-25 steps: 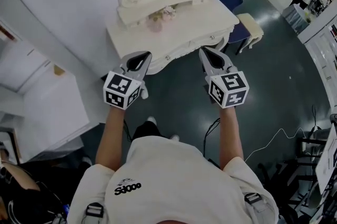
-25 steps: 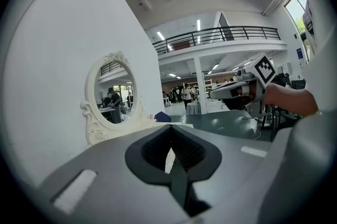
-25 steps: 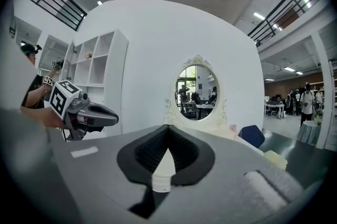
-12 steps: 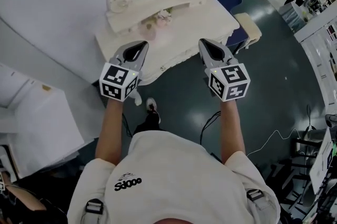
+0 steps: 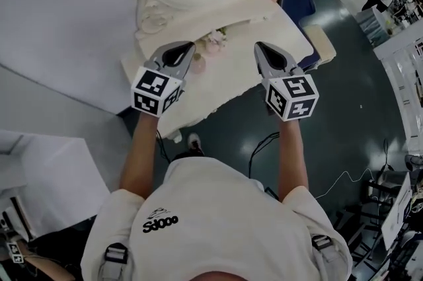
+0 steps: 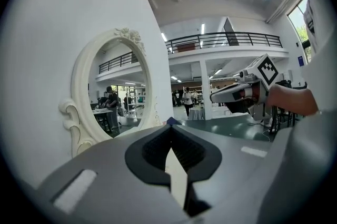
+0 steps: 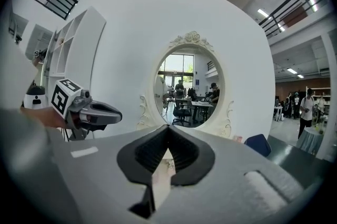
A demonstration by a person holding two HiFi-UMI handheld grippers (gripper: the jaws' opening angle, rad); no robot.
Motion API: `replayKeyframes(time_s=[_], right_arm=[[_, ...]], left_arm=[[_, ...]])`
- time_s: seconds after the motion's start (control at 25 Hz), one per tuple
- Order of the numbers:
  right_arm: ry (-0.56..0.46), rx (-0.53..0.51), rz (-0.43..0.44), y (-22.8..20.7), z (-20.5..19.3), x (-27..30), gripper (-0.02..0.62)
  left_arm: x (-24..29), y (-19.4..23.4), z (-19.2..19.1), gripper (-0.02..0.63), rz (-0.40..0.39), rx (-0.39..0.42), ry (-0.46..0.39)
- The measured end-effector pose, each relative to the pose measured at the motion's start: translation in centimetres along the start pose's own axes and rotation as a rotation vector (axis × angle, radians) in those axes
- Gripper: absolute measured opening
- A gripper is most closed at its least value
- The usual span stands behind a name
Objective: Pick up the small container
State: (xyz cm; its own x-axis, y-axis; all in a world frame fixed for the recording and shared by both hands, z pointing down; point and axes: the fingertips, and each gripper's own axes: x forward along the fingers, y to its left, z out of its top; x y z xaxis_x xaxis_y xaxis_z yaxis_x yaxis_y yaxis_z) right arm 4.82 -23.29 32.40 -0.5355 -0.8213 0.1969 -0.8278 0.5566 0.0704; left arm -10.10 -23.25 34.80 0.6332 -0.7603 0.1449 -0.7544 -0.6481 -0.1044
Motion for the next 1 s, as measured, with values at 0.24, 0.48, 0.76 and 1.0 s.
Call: replayKeyframes(time_s=[0.24,0.48,0.76,1.0], right_arm=[[0.046,0.028,-0.011,-1.4,-0.8,4.1,0.002],[0.12,0.064,0.0,-2.9,-3.7,6.8,0.002],[0.188,0.089,0.054,-5.2,-7.1,9.8,0.002],[0.238,0.104,0.091,-7.3,-9.9,12.4,0.002]], left_arm=[[3.5,3.9,-2.3,0.044,0.004,-0.025,0.048],[7.2,5.4,-6.3,0.102,-0.026,-0.068,0.111],[10.8,5.4,-11.7,0.166,-0.043,-0.125,0.162],[13.9,4.9,-18.2,0.214,-0.054,-0.113,0.257]])
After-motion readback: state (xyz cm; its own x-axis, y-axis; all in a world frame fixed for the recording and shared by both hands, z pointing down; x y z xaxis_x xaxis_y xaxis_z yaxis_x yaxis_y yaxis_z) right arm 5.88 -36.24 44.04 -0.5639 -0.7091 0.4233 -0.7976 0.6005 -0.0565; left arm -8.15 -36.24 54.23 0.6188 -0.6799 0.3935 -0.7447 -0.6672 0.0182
